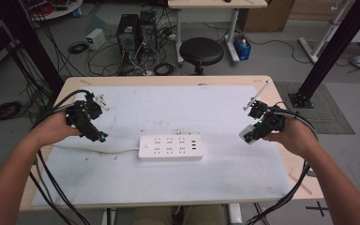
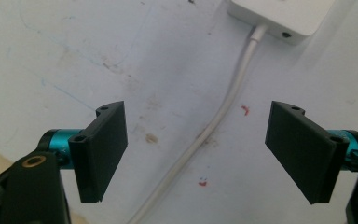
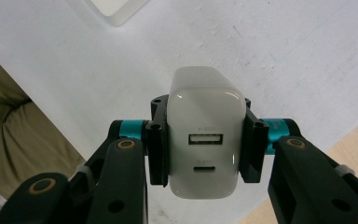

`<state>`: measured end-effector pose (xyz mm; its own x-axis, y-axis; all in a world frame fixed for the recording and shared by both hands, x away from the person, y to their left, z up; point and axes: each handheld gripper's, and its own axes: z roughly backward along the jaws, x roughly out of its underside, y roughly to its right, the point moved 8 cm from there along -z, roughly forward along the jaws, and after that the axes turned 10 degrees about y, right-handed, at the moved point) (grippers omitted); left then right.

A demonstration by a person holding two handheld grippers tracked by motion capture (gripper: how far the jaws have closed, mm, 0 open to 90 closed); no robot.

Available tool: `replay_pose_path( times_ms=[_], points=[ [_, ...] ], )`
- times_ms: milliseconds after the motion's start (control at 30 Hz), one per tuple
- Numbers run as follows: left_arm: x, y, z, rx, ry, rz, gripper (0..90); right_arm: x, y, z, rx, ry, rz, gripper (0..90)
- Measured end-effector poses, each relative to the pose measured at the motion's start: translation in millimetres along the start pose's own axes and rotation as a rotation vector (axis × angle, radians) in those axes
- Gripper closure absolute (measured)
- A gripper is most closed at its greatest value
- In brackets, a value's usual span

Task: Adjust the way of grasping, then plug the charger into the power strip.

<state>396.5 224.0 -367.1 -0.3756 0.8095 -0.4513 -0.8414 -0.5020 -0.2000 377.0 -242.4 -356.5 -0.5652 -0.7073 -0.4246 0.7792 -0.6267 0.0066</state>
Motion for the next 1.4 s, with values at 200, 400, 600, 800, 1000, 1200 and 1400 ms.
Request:
replay_pose_path(
  times_ms=[200, 400, 600, 800, 1000, 1200, 1400],
  points=[
    [2.5, -0.8, -0.1, -0.008, -0.018, 0.023, 20.9, -2.2, -4.5, -1.1, -0.002, -0.003, 0.007, 61.8],
    [2.5, 1.1, -1.3, 0.014, -0.016, -0.003, 20.8, -12.7, -8.8, -3.8, -0.016, 0.023, 0.001, 61.7],
    [6.8, -1.3, -9.7, 0.03, -0.032, -0.009, 20.8, -31.8, -14.3, -5.9, -0.033, 0.043, 0.031, 61.7],
    [13.3, 1.0, -19.8, 0.042, -0.018, 0.005, 20.8, -57.9, -26.0, -12.4, -0.052, 0.046, 0.06, 61.7],
    [13.8, 2.4, -21.0, 0.038, 0.005, -0.009, 20.8, -91.6, -34.2, -19.1, -0.088, 0.111, 0.029, 61.7],
    [13.6, 2.6, -22.1, 0.037, 0.022, -0.013, 20.8, -109.6, -52.4, -41.4, -0.127, 0.065, 0.125, 61.7],
    [13.7, 7.7, -29.4, 0.051, 0.028, -0.032, 20.8, -120.0, -61.3, -72.4, -0.127, 0.006, 0.203, 61.8]
  ],
)
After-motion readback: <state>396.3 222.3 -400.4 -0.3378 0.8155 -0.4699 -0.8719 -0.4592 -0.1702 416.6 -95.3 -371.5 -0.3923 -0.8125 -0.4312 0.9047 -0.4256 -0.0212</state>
